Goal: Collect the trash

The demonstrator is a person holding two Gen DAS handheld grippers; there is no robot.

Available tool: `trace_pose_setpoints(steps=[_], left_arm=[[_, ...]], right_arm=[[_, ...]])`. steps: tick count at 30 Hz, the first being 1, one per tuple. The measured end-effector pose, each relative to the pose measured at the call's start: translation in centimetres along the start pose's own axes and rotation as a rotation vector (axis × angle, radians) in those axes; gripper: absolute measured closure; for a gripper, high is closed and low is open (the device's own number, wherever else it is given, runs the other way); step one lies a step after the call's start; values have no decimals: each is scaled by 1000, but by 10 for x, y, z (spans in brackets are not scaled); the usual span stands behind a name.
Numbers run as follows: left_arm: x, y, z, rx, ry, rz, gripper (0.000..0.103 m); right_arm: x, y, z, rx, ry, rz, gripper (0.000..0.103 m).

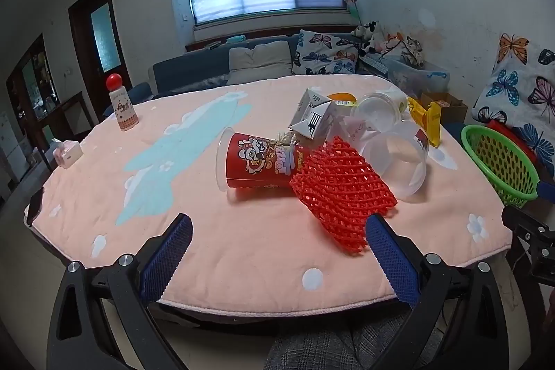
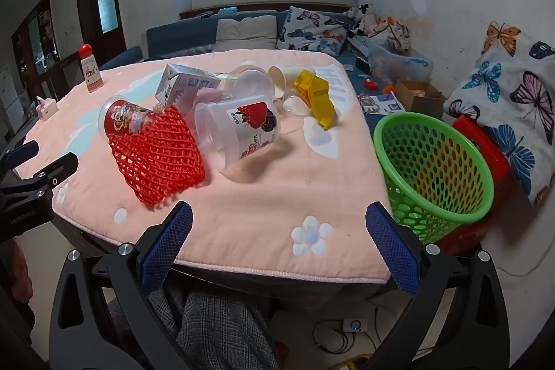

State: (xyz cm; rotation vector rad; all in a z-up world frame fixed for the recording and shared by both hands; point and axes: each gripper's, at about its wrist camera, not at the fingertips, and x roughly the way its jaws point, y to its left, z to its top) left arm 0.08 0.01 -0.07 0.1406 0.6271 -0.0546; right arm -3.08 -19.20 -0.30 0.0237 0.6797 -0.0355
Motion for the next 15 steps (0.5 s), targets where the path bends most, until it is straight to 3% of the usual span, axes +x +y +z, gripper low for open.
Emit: trace_pose_setpoints(steps=[15], left_arm=[[-3,7,2,-29,-11,0,6]], right_arm=[[-2,0,0,-3,2,1,4]])
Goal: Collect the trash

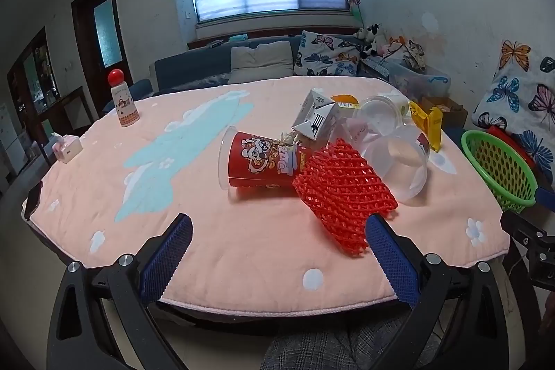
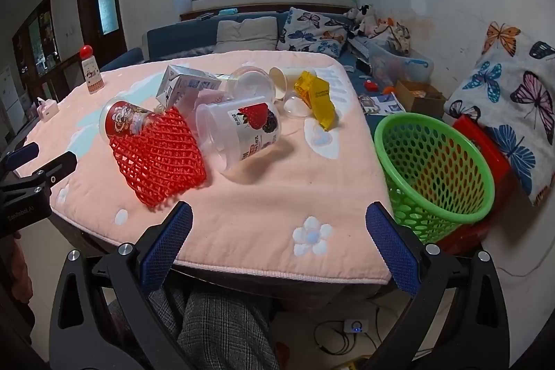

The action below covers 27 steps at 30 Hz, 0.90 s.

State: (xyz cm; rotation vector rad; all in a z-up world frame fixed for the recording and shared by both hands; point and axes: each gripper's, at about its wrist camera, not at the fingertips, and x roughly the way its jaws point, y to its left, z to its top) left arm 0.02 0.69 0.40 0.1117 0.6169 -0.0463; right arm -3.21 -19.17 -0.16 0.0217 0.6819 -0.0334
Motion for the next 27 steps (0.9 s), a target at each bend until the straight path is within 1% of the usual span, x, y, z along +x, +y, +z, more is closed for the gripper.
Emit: trace_pose_setpoints(steps=[11,27], left_arm=[[-1,1,1,-7,-9,3,6],[3,3,3,-18,1,2,6]], right_arm=[[2,0,0,-1,-2,-3,4],[3,-1,-1,1,-2,1,4]])
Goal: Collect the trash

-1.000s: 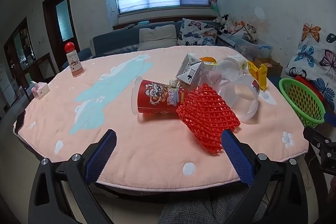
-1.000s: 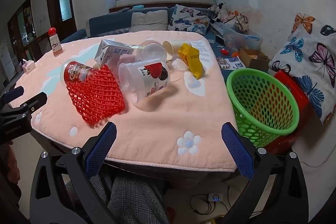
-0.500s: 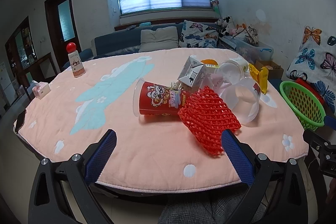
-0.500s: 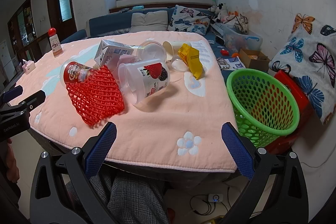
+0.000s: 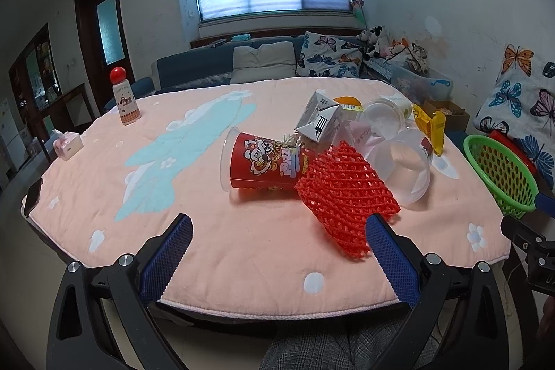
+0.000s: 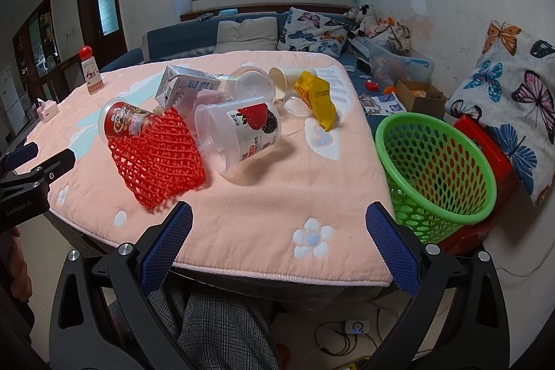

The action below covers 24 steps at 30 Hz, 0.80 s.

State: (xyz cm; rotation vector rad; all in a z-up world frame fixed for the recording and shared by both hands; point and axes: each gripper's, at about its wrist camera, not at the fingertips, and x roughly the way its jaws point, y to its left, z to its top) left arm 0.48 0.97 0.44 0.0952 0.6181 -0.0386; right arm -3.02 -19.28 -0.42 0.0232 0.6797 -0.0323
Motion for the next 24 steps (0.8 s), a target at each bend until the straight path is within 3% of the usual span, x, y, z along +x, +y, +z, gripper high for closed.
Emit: trace_pose_setpoints(steps=[24], left_arm=[[5,-2,1,-2,5,7,6]], right_arm=[[6,1,-1,1,5,4,4]])
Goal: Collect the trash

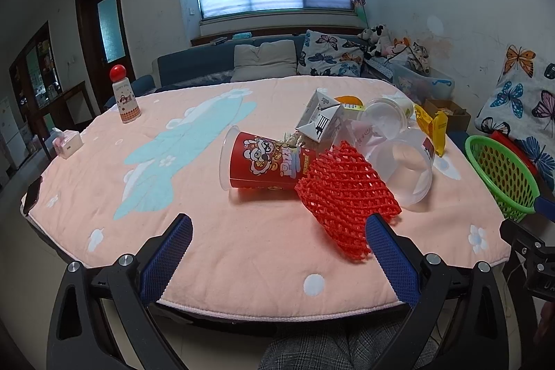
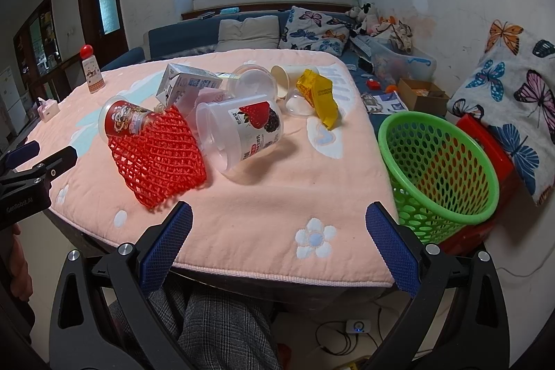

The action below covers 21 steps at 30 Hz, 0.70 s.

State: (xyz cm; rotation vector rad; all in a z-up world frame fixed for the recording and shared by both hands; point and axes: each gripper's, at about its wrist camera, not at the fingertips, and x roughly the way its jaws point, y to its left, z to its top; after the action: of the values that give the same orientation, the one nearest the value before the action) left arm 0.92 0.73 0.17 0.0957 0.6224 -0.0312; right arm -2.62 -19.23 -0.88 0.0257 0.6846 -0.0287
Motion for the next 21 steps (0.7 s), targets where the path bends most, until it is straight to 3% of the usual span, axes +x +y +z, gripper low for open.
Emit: trace_pose_setpoints(steps=[21], left_arm=[[0,-3,4,-2,-10,-4,6]], right_arm=[[-3,-3,3,8,-14,0,5]])
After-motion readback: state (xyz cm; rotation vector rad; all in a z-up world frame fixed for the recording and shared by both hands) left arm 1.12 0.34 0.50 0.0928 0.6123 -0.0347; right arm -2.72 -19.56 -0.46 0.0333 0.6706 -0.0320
